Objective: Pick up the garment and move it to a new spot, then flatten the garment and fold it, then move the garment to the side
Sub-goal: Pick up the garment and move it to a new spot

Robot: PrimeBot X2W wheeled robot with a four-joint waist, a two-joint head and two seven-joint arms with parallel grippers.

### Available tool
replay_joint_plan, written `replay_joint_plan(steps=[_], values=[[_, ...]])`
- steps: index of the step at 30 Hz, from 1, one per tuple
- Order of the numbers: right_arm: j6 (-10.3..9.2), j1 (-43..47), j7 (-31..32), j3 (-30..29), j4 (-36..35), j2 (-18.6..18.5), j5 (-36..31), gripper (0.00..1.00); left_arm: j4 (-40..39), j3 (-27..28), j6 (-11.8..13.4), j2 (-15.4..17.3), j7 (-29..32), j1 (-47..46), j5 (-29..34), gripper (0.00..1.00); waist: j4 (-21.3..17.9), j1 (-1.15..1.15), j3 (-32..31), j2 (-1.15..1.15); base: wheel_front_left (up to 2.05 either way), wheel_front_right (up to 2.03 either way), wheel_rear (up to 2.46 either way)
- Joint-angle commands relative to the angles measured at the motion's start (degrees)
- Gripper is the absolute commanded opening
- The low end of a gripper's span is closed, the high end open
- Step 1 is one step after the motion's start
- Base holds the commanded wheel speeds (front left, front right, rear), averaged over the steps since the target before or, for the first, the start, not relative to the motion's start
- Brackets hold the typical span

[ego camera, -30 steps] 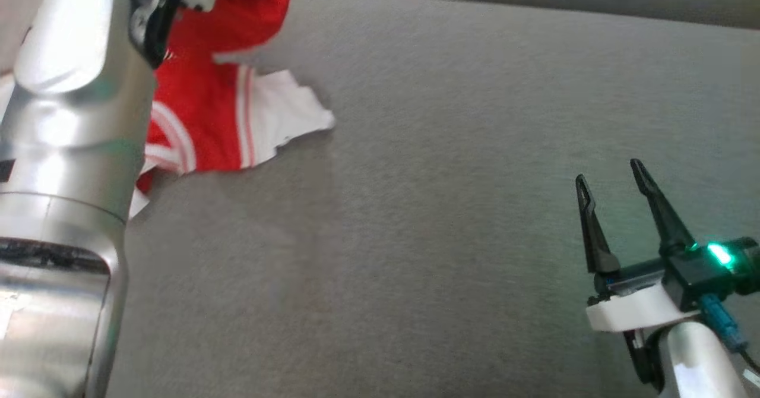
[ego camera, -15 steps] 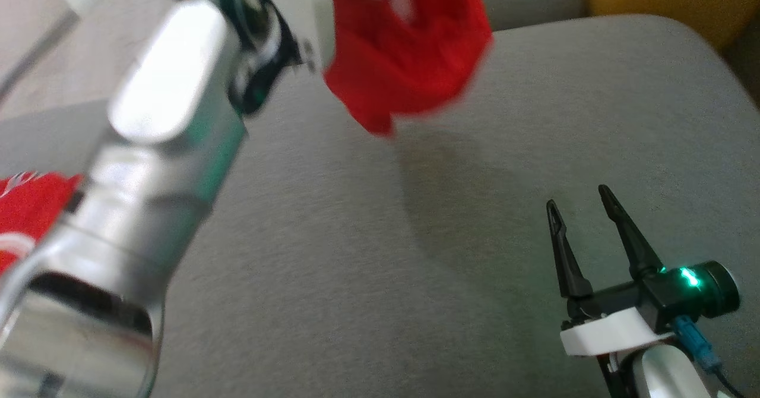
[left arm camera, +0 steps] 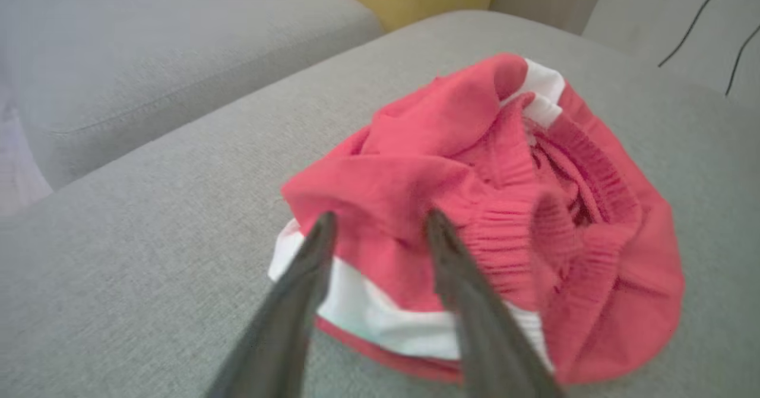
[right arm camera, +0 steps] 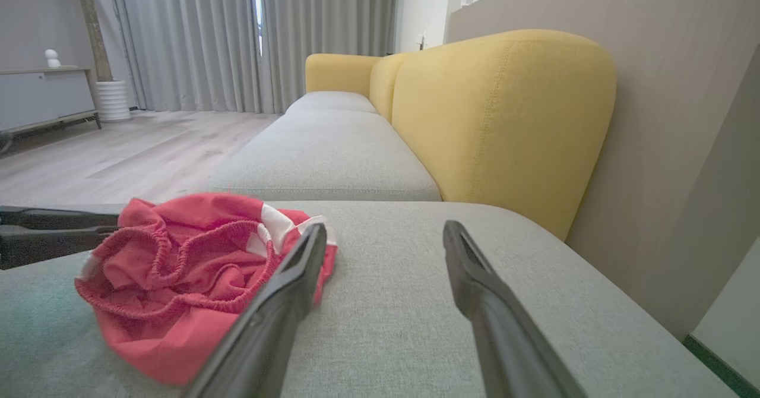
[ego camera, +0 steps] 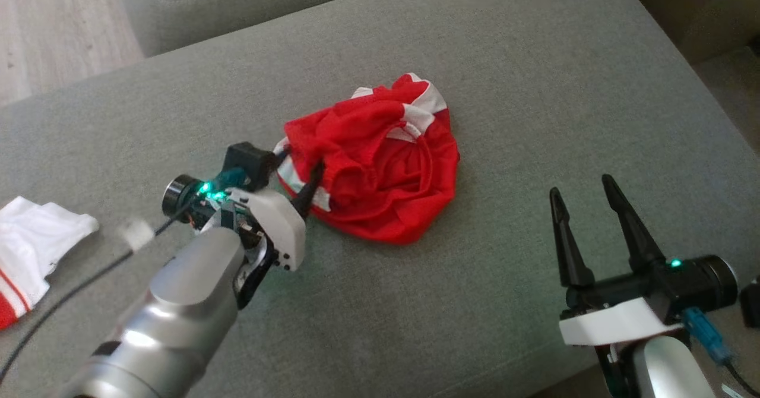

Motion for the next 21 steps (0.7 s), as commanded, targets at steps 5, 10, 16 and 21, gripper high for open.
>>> replay_joint_plan(steps=[5, 10, 16, 21], values=[[0.43, 0.3, -0.6, 0.0, -0.9, -0.1, 0.4, 1.00, -1.1, 5.1, 5.5, -1.5, -12.5, 3.5, -0.3, 1.00, 4.6, -0.03, -3.7, 0.00, 0.00, 0.00, 0.00], [0.43, 3.2, -0.6, -2.8, -0.8, -0.1, 0.4, 1.00, -9.0, 10.1, 11.6, -3.7, -15.0, 12.0, 1.5, 1.00, 11.8, -0.03, -8.2, 0.00, 0.00, 0.00, 0.00], [0.43, 5.2, -0.6, -4.7, -0.6, -0.1, 1.5, 1.00, -27.6, 20.0, 15.1, -5.4, -15.0, 26.1, 9.5, 1.00, 19.0, -0.03, -11.1, 0.00, 0.00, 0.00, 0.00], [0.43, 6.7, -0.6, -6.0, -0.7, -0.1, 2.6, 1.00, -38.1, 26.3, 16.4, -7.0, -15.0, 36.9, 17.4, 1.00, 21.6, -0.03, -12.5, 0.00, 0.00, 0.00, 0.00]])
